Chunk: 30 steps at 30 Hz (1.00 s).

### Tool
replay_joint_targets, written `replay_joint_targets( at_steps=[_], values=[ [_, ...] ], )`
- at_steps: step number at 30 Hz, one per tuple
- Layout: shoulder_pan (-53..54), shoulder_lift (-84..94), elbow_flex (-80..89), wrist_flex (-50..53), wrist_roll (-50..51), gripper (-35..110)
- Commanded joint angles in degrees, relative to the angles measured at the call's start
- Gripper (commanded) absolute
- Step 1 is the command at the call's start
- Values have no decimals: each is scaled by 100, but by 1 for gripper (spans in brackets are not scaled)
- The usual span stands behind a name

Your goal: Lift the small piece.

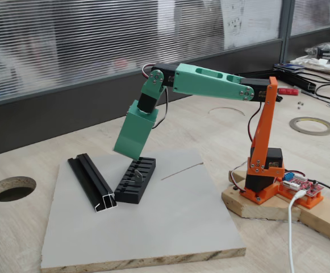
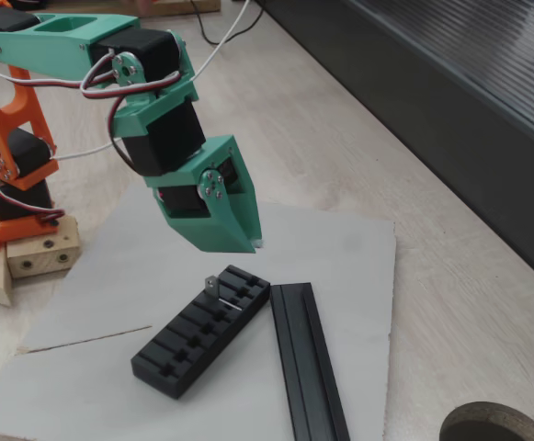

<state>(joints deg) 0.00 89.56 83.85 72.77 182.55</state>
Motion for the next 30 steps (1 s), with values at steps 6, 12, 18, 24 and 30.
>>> replay_joint_targets(
  at_steps=[6,12,18,24,30],
  values=[
    [-62,70,-53,53,132,5],
    [-62,70,-53,53,132,6],
    [-62,70,-53,53,132,6],
    [-62,70,-53,62,141,11],
    [-62,70,-53,62,141,28]
  ],
)
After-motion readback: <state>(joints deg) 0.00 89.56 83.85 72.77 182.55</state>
